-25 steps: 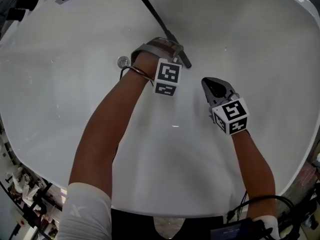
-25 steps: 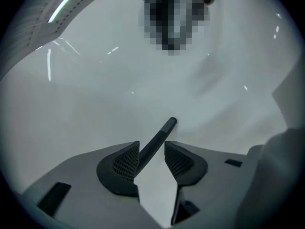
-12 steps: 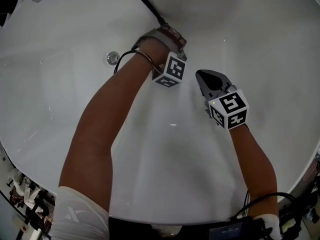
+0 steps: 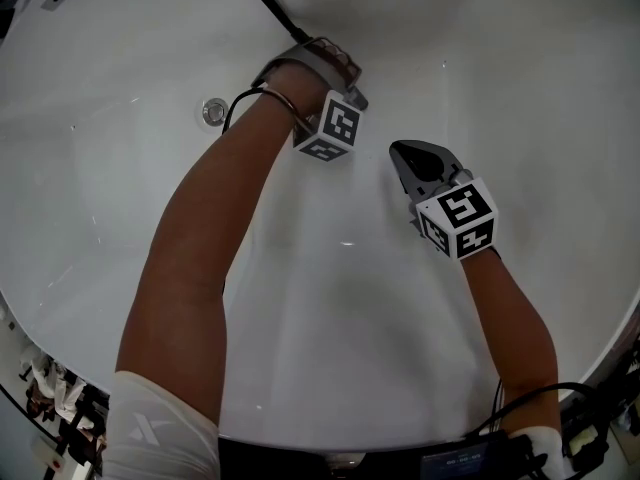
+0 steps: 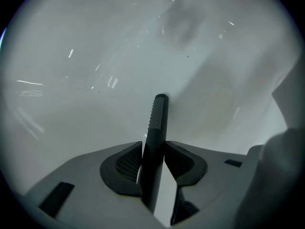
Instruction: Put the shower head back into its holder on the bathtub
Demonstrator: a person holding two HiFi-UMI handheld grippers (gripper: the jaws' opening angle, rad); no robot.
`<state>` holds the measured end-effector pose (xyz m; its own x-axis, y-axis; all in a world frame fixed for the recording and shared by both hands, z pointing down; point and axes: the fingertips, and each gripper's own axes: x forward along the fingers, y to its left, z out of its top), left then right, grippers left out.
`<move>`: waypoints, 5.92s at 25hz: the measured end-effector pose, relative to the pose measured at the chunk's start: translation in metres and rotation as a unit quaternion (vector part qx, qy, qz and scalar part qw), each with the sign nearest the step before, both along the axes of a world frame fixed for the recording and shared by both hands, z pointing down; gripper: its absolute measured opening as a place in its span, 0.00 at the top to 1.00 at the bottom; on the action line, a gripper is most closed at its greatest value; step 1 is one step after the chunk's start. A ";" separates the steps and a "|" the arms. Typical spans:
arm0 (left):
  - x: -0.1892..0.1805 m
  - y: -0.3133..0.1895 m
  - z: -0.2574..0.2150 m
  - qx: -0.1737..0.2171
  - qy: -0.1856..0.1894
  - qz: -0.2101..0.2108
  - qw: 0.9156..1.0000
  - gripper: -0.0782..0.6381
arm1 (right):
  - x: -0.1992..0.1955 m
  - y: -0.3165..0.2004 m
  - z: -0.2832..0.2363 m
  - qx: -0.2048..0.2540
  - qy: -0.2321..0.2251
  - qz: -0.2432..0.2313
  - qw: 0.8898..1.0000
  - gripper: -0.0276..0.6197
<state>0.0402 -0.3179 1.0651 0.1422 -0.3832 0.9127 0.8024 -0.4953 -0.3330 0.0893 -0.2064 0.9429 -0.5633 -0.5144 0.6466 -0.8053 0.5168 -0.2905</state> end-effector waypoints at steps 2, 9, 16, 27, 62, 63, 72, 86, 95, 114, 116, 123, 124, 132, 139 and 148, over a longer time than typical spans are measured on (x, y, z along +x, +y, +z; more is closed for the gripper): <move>0.001 0.001 -0.002 -0.003 0.013 0.003 1.000 0.68 | 0.002 0.003 0.002 -0.001 0.003 0.001 1.000 0.95; 0.008 0.022 -0.038 -0.019 0.074 -0.013 0.997 0.69 | 0.001 0.011 -0.020 -0.003 0.014 0.010 1.000 0.95; 0.010 0.037 -0.143 -0.056 0.206 -0.131 0.968 0.69 | -0.012 0.045 -0.087 -0.021 -0.003 0.013 1.000 0.95; -0.010 0.068 -0.321 -0.131 0.351 -0.305 0.876 0.69 | -0.009 0.088 -0.214 -0.012 -0.053 0.087 0.995 0.95; -0.120 0.031 -0.870 -0.109 0.735 -0.443 0.502 0.71 | -0.011 0.072 -0.580 0.148 -0.164 0.140 0.965 0.95; -0.122 0.027 -0.876 -0.109 0.737 -0.444 0.498 0.71 | -0.012 0.069 -0.586 0.153 -0.165 0.142 0.964 0.95; -0.137 -0.032 -0.913 -0.108 0.762 -0.434 0.467 0.71 | -0.032 -0.004 -0.654 0.212 -0.141 0.143 0.956 0.95; -0.124 -0.142 -0.873 -0.125 0.766 -0.447 0.445 0.71 | -0.046 -0.088 -0.632 0.211 -0.145 0.155 0.954 0.95; -0.118 -0.180 -0.803 -0.120 0.760 -0.466 0.437 0.71 | -0.046 -0.114 -0.579 0.204 -0.127 0.138 0.961 0.95; -0.127 -0.211 -0.666 -0.098 0.757 -0.501 0.407 0.71 | -0.043 -0.106 -0.504 0.180 -0.136 0.134 0.965 0.95; -0.127 -0.215 -0.654 -0.096 0.755 -0.501 0.412 0.71 | -0.041 -0.100 -0.491 0.174 -0.135 0.137 0.966 0.95; -0.125 -0.228 -0.619 -0.099 0.753 -0.514 0.400 0.71 | -0.030 -0.085 -0.459 0.152 -0.131 0.151 0.968 0.95; -0.125 -0.229 -0.613 -0.100 0.751 -0.516 0.400 0.71 | -0.028 -0.084 -0.456 0.150 -0.130 0.152 0.968 0.95; -0.123 -0.233 -0.583 -0.101 0.742 -0.525 0.405 0.71 | -0.026 -0.074 -0.441 0.140 -0.131 0.153 0.969 0.95; -0.123 -0.238 -0.569 -0.101 0.739 -0.531 0.402 0.71 | -0.024 -0.058 -0.420 0.117 -0.120 0.157 0.973 0.95; -0.126 -0.242 -0.548 -0.100 0.733 -0.541 0.402 0.71 | -0.019 -0.048 -0.406 0.106 -0.123 0.163 0.973 0.95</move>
<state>-0.0855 -0.5602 0.5168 0.4312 -0.8839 0.1809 -0.9022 -0.4243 0.0772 0.0707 -0.2546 0.5366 -0.4718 -0.7989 0.3731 -0.8561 0.3139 -0.4105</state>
